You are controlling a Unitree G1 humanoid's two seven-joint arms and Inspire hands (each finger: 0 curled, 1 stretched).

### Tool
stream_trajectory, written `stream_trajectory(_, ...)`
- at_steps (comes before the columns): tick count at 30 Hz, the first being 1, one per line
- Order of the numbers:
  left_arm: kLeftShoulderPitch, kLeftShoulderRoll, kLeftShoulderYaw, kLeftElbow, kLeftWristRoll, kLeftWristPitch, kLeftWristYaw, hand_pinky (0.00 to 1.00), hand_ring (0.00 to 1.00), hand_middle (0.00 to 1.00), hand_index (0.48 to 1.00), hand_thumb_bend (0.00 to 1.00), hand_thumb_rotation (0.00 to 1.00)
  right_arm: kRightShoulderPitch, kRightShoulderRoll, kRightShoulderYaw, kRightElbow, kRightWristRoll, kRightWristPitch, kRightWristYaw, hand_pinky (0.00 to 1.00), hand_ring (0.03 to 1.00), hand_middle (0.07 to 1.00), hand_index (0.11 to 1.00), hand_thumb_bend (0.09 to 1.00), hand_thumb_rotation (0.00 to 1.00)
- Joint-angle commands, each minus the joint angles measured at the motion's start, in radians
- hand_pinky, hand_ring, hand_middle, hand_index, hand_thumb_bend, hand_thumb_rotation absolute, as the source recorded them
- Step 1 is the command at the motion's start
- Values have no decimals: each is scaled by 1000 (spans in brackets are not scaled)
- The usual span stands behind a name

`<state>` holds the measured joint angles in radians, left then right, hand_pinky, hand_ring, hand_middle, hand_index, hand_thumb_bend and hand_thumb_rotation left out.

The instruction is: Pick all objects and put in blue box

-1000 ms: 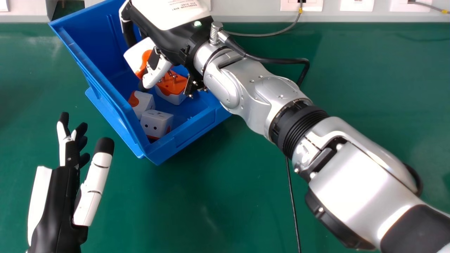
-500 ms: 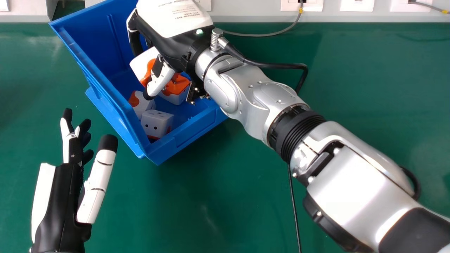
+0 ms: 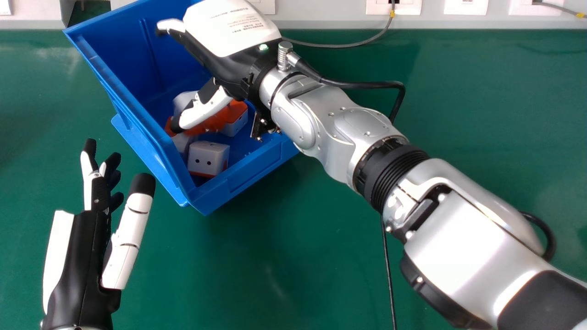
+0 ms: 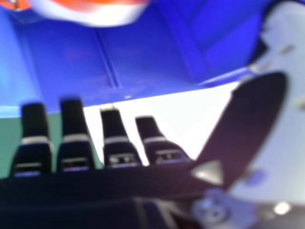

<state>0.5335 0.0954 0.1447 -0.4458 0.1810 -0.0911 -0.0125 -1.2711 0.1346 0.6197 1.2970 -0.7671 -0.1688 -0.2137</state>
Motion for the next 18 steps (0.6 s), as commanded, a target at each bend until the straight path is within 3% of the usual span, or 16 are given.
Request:
stream_trajectory(1,-10,5,6,-8,-3,-14,6,937,972,978,1000,645,1000,-6,-8,-6,-21,7,-10,-26,884,980,983,983,636,583)
stream_trajectory(9,-19,8,10,2,-16,-15,1,937,972,982,1000,641,1000,0,-11,-20,-29,27,-11,-46,897,998,998,998,631,594)
stream_trajectory(18,-34,17,25,24,-36,-18,-8,938,973,984,1000,623,1000,9,-39,-65,-77,56,-43,-55,906,1000,1000,1000,521,480)
